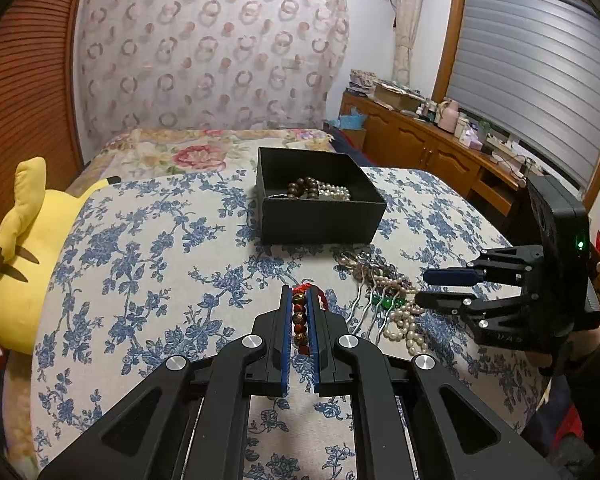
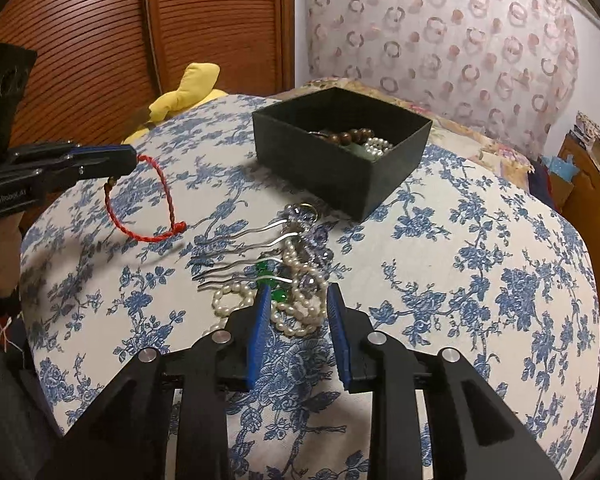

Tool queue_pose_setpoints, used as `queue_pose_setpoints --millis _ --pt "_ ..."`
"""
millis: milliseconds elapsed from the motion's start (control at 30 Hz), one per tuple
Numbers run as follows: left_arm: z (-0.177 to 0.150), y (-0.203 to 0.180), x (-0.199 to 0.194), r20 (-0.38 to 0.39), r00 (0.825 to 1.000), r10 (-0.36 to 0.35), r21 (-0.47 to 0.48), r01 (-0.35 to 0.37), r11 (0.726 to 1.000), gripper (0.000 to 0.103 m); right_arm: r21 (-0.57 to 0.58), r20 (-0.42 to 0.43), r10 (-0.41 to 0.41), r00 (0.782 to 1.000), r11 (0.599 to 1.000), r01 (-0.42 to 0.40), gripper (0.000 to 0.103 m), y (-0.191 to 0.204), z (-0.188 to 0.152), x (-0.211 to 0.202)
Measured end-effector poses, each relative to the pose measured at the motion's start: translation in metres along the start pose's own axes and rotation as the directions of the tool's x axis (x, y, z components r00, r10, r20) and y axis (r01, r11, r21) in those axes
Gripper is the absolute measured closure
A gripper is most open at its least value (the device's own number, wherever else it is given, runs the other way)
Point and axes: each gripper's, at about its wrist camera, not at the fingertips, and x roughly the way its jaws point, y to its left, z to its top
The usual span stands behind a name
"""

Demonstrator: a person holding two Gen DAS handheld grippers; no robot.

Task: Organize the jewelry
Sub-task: 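Hold the red bracelet in the left gripper while the right gripper grasps a pearl necklace, then lift the pearl necklace with the right gripper and carry both items over the box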

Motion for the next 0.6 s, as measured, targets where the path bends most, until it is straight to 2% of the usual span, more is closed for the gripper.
queue_pose_setpoints --millis 67,200,233,267,300,467,600 --pt "0.0 -0.001 0.0 0.001 1.0 -0.001 0.0 0.001 1.0 0.097 0.013 -0.029 -0.01 1.0 1.0 0.01 0.072 -0.003 -0.002 0.006" --pt "0.0 -0.001 0.001 0.0 1.0 0.001 -0.001 -0.001 1.0 0.097 0.035 -0.028 0.015 1.0 0.999 -0.014 0.072 -0.006 -0.005 0.007" --pt "0.0 0.0 0.0 0.0 1.0 0.0 -0.002 0.0 1.0 0.097 0.036 -0.029 0.028 0.999 0.999 -0.027 0.078 -0.005 -0.005 0.007" --pt "0.0 0.0 0.0 0.002 1.0 0.0 -0.002 0.0 1.0 0.097 0.035 -0.029 0.045 0.999 0.998 -0.044 0.092 -0.003 -0.005 0.007" --pt "0.0 -0.001 0.0 0.004 1.0 -0.001 -0.004 0.001 1.0 0.097 0.028 -0.034 0.046 0.998 0.999 -0.045 0.098 -0.001 -0.005 0.006" --pt "0.0 0.0 -0.001 0.01 1.0 -0.004 -0.01 0.004 1.0 0.097 -0.007 -0.018 0.066 0.998 0.998 -0.066 0.098 0.013 -0.002 -0.005" --pt "0.001 0.004 -0.004 0.019 1.0 -0.007 -0.017 0.007 1.0 0.097 -0.02 0.047 0.106 0.993 0.994 -0.105 0.098 0.021 0.011 -0.029"
